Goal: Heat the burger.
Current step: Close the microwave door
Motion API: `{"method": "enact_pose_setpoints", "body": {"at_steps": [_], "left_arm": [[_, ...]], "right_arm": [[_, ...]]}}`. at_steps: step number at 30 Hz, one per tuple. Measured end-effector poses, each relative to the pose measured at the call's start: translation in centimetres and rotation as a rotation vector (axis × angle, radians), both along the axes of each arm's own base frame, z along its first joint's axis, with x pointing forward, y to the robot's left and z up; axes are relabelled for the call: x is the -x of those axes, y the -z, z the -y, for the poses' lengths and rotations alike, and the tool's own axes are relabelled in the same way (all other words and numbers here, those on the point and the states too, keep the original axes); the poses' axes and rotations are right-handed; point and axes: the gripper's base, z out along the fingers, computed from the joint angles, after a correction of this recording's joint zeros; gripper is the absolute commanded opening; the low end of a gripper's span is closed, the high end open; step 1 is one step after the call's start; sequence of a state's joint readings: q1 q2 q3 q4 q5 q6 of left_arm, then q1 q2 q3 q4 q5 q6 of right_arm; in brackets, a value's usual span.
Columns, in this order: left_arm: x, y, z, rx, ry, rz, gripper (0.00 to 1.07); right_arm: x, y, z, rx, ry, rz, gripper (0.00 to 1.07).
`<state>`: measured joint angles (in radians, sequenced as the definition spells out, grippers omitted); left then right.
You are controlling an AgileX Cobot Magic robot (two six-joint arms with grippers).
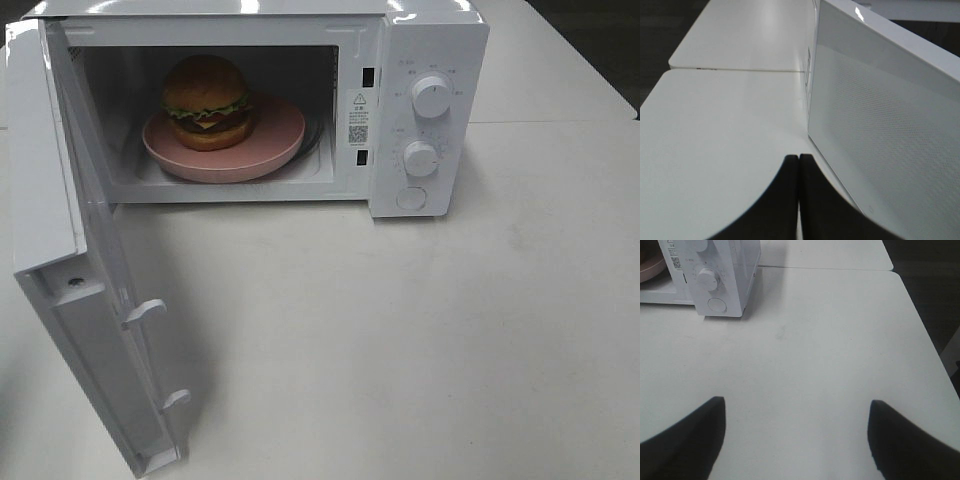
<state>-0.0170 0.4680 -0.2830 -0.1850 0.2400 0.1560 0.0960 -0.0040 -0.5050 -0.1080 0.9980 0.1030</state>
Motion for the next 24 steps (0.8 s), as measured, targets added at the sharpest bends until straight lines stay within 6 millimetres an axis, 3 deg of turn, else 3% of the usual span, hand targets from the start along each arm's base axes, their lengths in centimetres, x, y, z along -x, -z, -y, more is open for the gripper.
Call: {"method": "enact_pose_setpoints", "body": {"at_steps": [10, 15, 24], "left_arm": [[-0.3, 0.6, -0.6, -0.027, -0.061, 0.256, 0.0], [-0.8, 0.8, -0.6, -0.047, -0.06, 0.25, 0.0], [-3.8, 2.4, -0.5, -0.061, -0.044, 0.178, 0.0]], "right_arm": [[0.0, 0.0, 0.0, 0.0, 0.0, 0.0, 0.76], [0.0, 0.0, 0.0, 0.0, 0.0, 0.0, 0.76], [0.0, 0.0, 0.0, 0.0, 0.0, 0.0, 0.76]]}}
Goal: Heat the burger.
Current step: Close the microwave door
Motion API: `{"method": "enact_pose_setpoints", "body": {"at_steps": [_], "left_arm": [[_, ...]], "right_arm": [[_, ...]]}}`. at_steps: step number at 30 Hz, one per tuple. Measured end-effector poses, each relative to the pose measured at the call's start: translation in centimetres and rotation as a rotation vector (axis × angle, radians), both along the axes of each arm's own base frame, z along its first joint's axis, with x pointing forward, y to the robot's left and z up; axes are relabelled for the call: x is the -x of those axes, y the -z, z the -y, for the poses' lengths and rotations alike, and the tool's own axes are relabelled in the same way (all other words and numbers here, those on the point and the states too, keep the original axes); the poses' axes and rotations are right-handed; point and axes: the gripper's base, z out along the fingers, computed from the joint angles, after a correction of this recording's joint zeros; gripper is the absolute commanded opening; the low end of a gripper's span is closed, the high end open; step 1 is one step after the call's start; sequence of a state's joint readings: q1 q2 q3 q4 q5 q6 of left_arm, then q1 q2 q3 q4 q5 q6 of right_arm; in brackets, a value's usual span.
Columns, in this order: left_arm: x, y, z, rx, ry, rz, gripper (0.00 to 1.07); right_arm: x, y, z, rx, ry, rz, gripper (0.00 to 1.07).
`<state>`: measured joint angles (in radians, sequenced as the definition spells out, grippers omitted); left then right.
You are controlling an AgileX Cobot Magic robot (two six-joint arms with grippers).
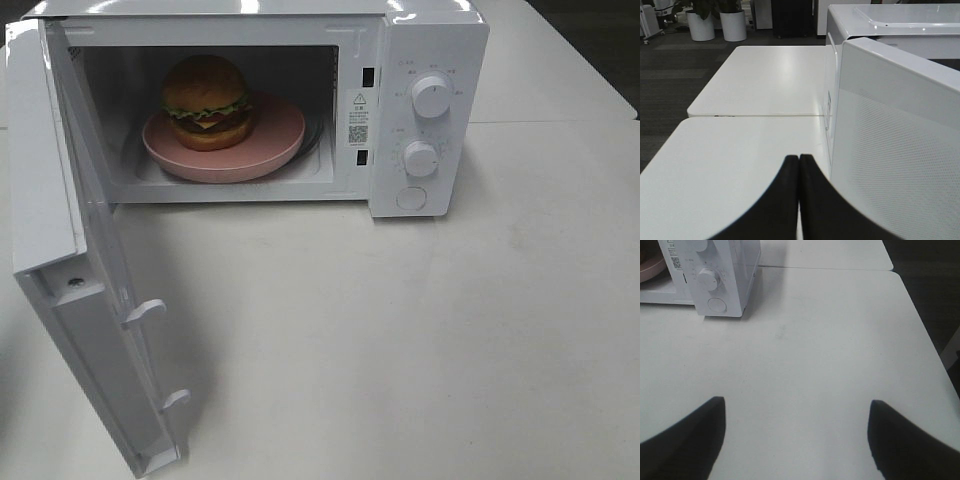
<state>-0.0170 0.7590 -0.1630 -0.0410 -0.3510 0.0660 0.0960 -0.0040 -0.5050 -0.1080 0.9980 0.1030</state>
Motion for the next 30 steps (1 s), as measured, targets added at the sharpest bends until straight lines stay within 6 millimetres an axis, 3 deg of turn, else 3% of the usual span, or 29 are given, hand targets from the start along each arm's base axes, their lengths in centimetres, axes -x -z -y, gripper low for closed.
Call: {"method": "enact_pose_setpoints", "body": {"at_steps": [16, 23, 30], "left_arm": [[-3.6, 2.3, 3.3, 0.102, 0.357, 0.042, 0.0], [-4.7, 3.9, 3.8, 0.153, 0.395, 0.008, 0.0], [-5.1, 5.4, 5.9, 0.116, 0.474, -0.013, 0.0]], "right_arm": [[0.0, 0.0, 0.0, 0.0, 0.0, 0.0, 0.76], [0.0, 0.0, 0.0, 0.0, 0.0, 0.0, 0.76], [0.0, 0.0, 0.0, 0.0, 0.0, 0.0, 0.76]]}}
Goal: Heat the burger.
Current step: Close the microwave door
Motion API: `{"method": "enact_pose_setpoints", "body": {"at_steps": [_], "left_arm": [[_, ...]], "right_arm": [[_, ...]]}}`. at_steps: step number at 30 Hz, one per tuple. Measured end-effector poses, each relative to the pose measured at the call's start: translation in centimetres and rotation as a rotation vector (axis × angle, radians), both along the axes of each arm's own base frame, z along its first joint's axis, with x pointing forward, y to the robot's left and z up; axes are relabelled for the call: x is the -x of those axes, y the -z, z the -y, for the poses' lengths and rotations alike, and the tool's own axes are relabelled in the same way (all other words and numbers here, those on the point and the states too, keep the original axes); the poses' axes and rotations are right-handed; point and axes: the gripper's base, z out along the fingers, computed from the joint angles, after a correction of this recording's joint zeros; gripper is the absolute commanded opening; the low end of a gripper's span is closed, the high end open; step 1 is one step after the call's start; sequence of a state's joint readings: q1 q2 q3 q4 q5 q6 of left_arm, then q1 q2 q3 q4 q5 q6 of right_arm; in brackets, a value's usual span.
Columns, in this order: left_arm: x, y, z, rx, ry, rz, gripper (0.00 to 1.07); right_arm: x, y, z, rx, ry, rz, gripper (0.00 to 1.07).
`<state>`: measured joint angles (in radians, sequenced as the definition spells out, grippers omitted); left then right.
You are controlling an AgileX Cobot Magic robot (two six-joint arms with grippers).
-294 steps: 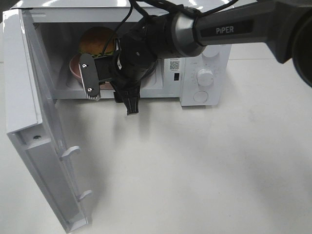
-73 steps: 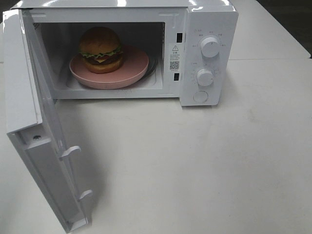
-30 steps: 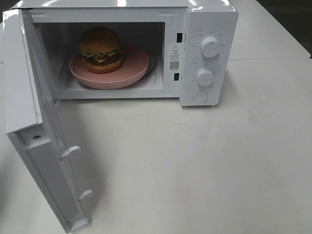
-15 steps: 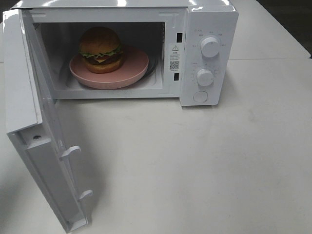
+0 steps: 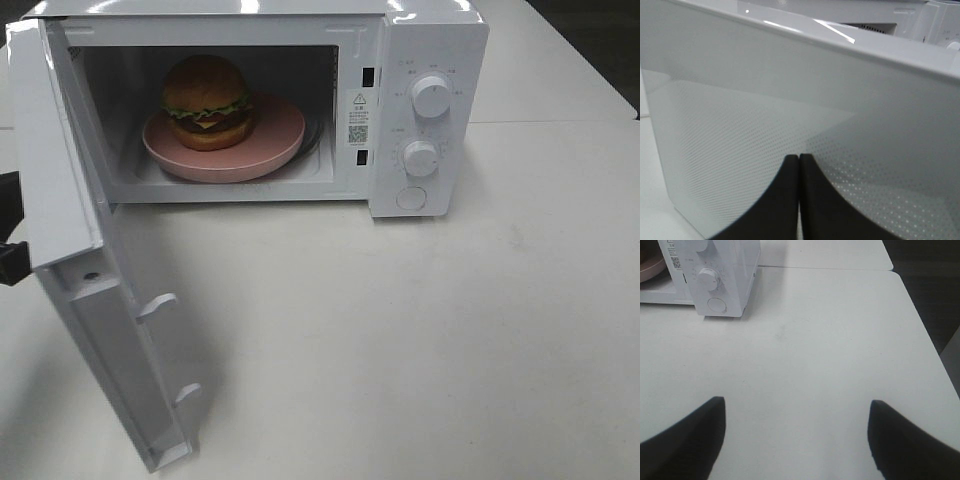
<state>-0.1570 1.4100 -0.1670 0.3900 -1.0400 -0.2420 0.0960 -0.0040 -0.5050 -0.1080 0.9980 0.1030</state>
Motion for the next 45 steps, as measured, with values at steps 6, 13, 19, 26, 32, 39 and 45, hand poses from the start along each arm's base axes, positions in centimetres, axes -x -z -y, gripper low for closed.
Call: {"method": "enact_pose_setpoints", "body": {"at_steps": [6, 13, 19, 26, 32, 39, 45], "left_arm": [[-0.3, 0.4, 1.8, -0.009, 0.009, 0.003, 0.0], [-2.2, -0.6, 4.7, 0.05, -0.002, 0.036, 0.0], [-3.9, -0.6, 7.1, 0.079, 0.007, 0.032, 0.0], [-5.1, -0.4, 9.0, 0.107, -0.014, 0.001, 0.0], [-7.2, -0.7, 11.2, 0.106, -0.019, -0.063, 0.0], [-9.2, -0.9, 12.6, 0.107, -0.029, -0.101, 0.0], [-11.8, -1.3, 14.5, 0.076, -0.016, -0.117, 0.0]], "right_arm": [[0.0, 0.0, 0.0, 0.0, 0.0, 0.0, 0.76], [0.0, 0.0, 0.0, 0.0, 0.0, 0.0, 0.76], [0.0, 0.0, 0.0, 0.0, 0.0, 0.0, 0.76], [0.0, 0.0, 0.0, 0.0, 0.0, 0.0, 0.76], [0.0, 0.0, 0.0, 0.0, 0.0, 0.0, 0.76], [0.0, 0.0, 0.0, 0.0, 0.0, 0.0, 0.76], [0.0, 0.0, 0.0, 0.0, 0.0, 0.0, 0.76]]}}
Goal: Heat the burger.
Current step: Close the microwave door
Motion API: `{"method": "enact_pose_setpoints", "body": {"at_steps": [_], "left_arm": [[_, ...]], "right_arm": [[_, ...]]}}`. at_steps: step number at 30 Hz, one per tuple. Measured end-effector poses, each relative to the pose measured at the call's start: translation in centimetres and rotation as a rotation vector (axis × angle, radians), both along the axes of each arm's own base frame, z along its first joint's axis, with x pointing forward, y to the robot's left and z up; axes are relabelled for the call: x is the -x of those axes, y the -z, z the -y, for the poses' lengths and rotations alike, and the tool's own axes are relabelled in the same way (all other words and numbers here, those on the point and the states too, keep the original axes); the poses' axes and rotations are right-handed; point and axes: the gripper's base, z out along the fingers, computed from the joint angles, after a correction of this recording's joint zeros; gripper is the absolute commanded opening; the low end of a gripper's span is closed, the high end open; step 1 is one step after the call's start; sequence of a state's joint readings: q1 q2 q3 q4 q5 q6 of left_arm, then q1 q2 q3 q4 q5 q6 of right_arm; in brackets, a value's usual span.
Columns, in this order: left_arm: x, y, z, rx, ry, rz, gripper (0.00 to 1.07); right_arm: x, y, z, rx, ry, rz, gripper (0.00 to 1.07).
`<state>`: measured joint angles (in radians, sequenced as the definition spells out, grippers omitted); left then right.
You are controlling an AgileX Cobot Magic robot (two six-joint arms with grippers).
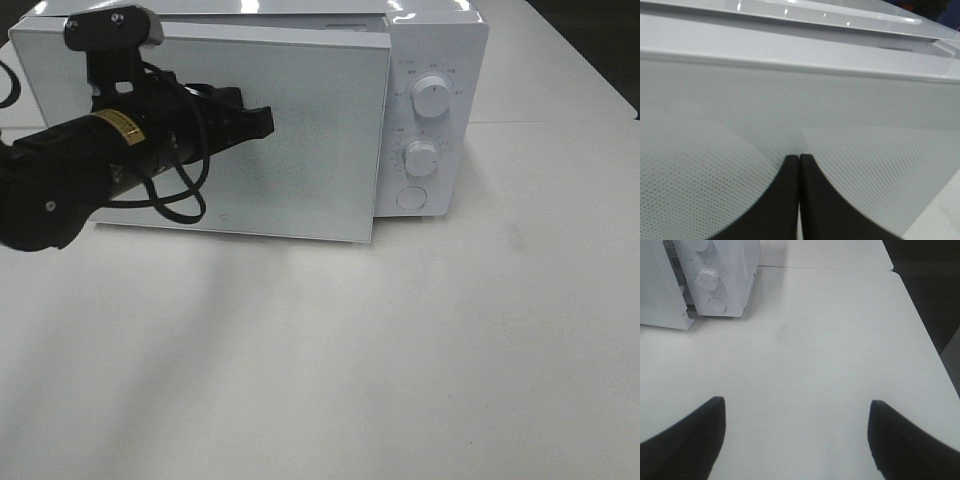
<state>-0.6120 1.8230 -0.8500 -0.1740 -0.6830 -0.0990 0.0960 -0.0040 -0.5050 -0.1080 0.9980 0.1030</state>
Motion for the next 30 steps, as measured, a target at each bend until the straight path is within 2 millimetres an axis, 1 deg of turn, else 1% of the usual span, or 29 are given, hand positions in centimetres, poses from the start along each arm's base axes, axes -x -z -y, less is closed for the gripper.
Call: {"method": "enact_pose_setpoints", "body": {"at_steps": [2, 3, 5, 6, 7, 8, 9, 11, 14, 16, 19, 26, 30], "left_arm": [[-0.3, 0.0, 0.2, -0.007, 0.003, -0.003, 0.0], [-1.0, 0.0, 0.7, -0.019, 0.008, -0.011, 0.0], [-1.2, 0.1, 1.0, -0.024, 0.012, -0.015, 0.0], [-1.5, 0.3, 1.5, -0.04, 0.028, -0.026, 0.0], [-1.5, 0.3, 1.5, -0.04, 0.028, -0.026, 0.0], [-1.8, 0.3, 2.1, -0.055, 0.046, -0.034, 0.0], [-1.8, 0.3, 2.1, -0.055, 0.046, -0.034, 0.0], [-2.2, 0.4, 2.9, -0.077, 0.065, -0.038, 0.0], [-2.4, 0.4, 3.2, -0.087, 0.071, -0.038, 0.0], [-3.1, 0.4, 3.9, -0.123, 0.084, -0.046, 0.0], [-3.7, 0.3, 4.1, -0.139, 0.081, -0.046, 0.0], [-3.9, 0.0, 4.6, -0.17, 0.102, -0.066, 0.0], [-3.6, -0.7, 4.8, -0.188, 0.121, -0.084, 0.0]], "right_arm": [[0.0, 0.0, 0.0, 0.0, 0.0, 0.0, 0.76], [0.0, 0.0, 0.0, 0.0, 0.0, 0.0, 0.76], [0.0, 0.0, 0.0, 0.0, 0.0, 0.0, 0.76], [0.0, 0.0, 0.0, 0.0, 0.0, 0.0, 0.76], [0.0, 0.0, 0.0, 0.0, 0.0, 0.0, 0.76], [0.0, 0.0, 0.0, 0.0, 0.0, 0.0, 0.76], [0.0, 0.0, 0.0, 0.0, 0.0, 0.0, 0.76], [0.0, 0.0, 0.0, 0.0, 0.0, 0.0, 0.76], [0.0, 0.0, 0.0, 0.0, 0.0, 0.0, 0.76], [0.0, 0.0, 0.0, 0.0, 0.0, 0.0, 0.76], [0.0, 0.0, 0.0, 0.0, 0.0, 0.0, 0.76], [0.0, 0.0, 0.0, -0.001, -0.001, 0.0, 0.76], [0.0, 0.0, 0.0, -0.001, -0.001, 0.0, 0.76]]}}
